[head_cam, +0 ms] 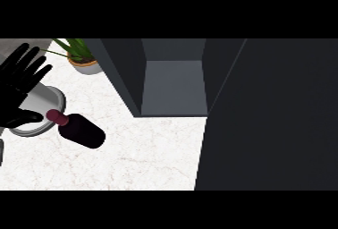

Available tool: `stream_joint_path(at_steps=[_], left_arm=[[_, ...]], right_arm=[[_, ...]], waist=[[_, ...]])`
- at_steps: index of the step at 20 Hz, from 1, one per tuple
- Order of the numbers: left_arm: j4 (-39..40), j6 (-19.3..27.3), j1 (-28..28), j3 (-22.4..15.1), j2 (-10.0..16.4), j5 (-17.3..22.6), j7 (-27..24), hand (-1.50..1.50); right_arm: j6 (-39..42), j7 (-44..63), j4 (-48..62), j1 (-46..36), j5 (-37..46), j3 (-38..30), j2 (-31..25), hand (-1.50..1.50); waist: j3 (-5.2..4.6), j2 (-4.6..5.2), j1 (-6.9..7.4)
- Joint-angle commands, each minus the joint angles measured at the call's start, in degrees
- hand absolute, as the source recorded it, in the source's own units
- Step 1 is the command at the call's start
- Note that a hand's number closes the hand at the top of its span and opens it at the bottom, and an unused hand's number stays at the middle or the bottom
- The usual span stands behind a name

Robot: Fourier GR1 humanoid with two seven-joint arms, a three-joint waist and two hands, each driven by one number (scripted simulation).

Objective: Pick up the wine, place it into the cabinet and close the cabinet

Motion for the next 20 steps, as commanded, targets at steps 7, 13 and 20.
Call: stream_joint_path(at_steps=[7,13,20], left_arm=[[7.07,-4.45,3.48,-0.99,-2.04,-4.64,-7.09,-1.50],[10.05,-4.73,6.31,-3.16,-5.75,-9.65,-13.51,-1.50],[17.22,-8.03,8.68,-2.99,-6.00,-13.20,-20.40,-1.50]], right_arm=[[-2.06,4.51,-7.35,-1.17,-0.84,2.86,1.35,-1.50],[-2.50,5.43,-5.43,-3.33,-0.89,2.34,0.83,-1.50],[-1.69,6.84,-9.43,-0.30,-5.29,-1.52,-0.49,-1.50]], waist=[[-0.02,-0.02,0.23],[0.00,-0.02,0.31],[0.01,-0.03,-0.09]])
